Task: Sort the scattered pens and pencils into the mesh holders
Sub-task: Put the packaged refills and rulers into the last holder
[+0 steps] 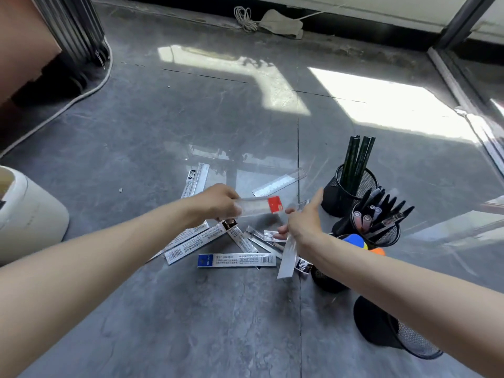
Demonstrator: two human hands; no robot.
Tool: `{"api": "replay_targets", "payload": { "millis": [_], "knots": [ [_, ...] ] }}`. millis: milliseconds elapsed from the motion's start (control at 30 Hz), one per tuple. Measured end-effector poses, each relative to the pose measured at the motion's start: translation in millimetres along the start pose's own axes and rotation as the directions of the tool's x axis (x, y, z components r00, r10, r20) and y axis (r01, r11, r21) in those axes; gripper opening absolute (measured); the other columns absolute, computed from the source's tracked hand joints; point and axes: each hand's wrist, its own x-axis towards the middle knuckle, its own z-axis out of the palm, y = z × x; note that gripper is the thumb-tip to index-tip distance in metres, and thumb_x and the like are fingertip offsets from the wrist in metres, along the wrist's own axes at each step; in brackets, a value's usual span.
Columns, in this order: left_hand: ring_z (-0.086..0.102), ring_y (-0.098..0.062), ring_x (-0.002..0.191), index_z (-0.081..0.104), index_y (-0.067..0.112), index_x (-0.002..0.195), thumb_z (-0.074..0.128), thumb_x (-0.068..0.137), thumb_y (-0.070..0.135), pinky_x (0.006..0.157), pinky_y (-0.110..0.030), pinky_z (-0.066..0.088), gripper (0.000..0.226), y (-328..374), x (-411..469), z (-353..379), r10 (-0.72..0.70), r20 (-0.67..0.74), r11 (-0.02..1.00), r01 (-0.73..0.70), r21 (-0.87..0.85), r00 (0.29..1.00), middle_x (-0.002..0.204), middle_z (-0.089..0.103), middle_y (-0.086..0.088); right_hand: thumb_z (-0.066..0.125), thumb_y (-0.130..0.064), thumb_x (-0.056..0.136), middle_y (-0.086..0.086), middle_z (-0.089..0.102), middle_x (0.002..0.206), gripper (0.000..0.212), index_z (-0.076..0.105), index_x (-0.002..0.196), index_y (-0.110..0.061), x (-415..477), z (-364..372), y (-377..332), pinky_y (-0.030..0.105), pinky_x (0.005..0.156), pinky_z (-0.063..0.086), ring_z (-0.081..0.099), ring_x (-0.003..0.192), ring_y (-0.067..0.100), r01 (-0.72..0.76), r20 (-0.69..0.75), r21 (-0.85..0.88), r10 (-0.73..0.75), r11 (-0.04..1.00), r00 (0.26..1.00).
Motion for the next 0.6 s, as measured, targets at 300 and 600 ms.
{"api": "replay_targets", "payload": {
  "millis": [300,600],
  "knots": [
    [0.062,-0.016,0.068,0.061,0.006,0.100,0.054,0.085,-0.004,0.053,-0.023,0.044,0.019,6,-25,48,-0.079,0.154,0.734,0.162,-0.660,0.985,0.081,0.067,-0.009,0.072,-0.046,0.077,0.013,0.056,0.111,0.084,0.027,0.138,-0.010,-4,10,-16,0.033,0.047,0.054,0.062,0.050,0.024,-0.060,-0.026,0.131,0.064,0.990,0.998],
    [0.053,-0.009,0.058,0.058,0.013,0.082,0.056,0.090,0.009,0.053,-0.018,0.041,0.009,19,-10,46,0.066,0.396,0.944,0.071,-0.322,0.916,0.069,0.058,-0.002,0.051,0.007,0.083,0.007,0.055,0.053,0.011,0.056,0.090,0.000,1,2,-7,0.032,0.058,0.045,0.052,0.048,0.018,-0.094,0.056,-0.010,0.094,0.996,0.994]
  ]
}}
